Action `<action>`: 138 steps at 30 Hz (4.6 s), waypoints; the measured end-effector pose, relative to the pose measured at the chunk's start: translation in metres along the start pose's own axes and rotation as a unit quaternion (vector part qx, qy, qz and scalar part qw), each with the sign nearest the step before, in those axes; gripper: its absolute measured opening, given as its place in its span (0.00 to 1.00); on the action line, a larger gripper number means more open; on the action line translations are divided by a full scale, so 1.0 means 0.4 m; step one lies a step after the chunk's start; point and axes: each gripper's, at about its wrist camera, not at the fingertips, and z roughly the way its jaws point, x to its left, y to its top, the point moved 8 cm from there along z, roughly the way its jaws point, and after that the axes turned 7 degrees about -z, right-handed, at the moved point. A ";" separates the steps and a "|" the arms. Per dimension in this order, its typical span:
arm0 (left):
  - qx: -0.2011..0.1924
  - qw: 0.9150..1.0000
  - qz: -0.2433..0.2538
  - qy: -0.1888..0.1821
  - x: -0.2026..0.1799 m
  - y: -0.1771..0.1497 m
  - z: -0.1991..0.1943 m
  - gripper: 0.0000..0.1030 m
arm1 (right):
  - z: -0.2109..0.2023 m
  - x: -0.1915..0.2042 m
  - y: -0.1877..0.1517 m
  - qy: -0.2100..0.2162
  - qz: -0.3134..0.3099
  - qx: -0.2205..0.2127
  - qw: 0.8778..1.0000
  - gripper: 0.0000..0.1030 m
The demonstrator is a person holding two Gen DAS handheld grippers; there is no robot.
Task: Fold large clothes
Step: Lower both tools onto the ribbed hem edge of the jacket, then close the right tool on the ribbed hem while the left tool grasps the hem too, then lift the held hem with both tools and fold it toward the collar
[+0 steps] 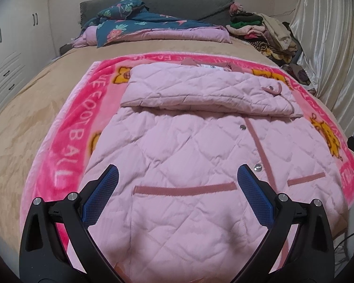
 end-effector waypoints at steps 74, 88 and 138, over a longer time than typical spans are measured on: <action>0.124 0.989 -0.081 0.008 0.280 -0.299 -0.037 0.92 | -0.068 -0.117 -0.353 -0.012 0.022 0.081 0.996 0.96; 0.148 0.982 -0.110 -0.027 0.293 -0.315 -0.019 0.92 | -0.052 -0.147 -0.528 0.040 0.098 0.169 0.980 0.96; 0.054 0.998 -0.033 -0.029 0.181 -0.209 -0.131 0.13 | -0.181 -0.065 -0.286 0.169 0.090 0.000 0.981 0.19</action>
